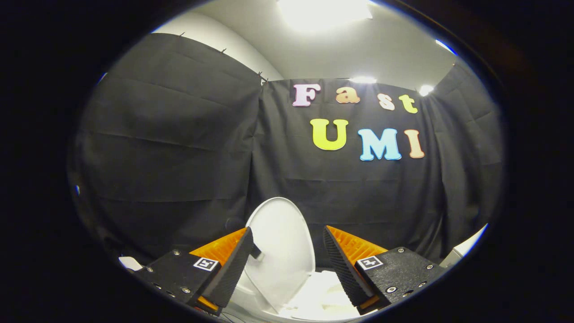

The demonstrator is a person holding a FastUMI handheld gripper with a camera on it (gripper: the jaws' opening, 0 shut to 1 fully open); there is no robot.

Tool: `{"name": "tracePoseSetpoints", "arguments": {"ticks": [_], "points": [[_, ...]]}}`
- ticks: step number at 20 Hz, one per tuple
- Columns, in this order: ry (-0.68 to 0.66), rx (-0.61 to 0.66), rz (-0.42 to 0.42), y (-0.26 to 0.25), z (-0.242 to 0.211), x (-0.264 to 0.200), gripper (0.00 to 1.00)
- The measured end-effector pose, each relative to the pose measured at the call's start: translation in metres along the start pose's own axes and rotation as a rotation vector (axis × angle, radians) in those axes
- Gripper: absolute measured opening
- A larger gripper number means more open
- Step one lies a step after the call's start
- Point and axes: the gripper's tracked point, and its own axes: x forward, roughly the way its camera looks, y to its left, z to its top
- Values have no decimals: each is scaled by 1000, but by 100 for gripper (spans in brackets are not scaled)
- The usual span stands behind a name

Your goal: Open the toilet lid.

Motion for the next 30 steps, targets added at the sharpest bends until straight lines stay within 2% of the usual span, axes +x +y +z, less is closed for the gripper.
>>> {"name": "tracePoseSetpoints", "arguments": {"ticks": [5,9,12,17,22,30], "points": [[29,-24,-68,-45,-10,-28,96],[-5,-16,-108,-71,-5,-63,96],[-1,-6,-162,-96,-22,-91,95],[-26,28,-191,-107,-39,-131,95],[-26,27,-260,-128,-60,-153,95],[7,68,-350,-154,-94,-159,95]]}}
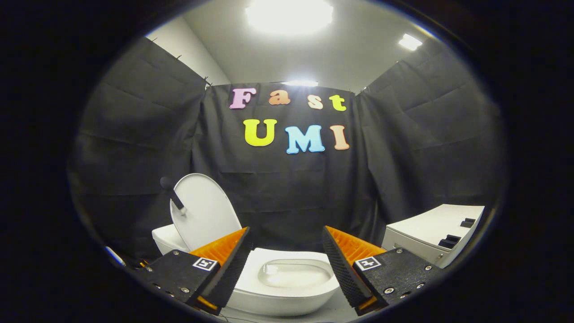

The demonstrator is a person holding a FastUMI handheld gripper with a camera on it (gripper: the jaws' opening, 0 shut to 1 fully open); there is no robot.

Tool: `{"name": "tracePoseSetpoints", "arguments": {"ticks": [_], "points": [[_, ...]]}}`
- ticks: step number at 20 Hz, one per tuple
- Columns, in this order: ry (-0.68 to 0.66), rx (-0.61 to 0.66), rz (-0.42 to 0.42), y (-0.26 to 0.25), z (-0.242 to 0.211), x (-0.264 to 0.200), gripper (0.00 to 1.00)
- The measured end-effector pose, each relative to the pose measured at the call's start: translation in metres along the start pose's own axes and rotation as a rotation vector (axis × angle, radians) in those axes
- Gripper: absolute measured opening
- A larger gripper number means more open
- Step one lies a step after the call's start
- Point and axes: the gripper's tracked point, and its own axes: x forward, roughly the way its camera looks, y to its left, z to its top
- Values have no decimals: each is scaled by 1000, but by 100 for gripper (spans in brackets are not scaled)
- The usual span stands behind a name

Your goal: Open the toilet lid.

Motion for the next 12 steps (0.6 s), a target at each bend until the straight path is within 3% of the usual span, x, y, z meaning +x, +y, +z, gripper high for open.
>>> {"name": "tracePoseSetpoints", "arguments": {"ticks": [12], "points": [[61,14,-23,-6,-24,-3,95]]}}
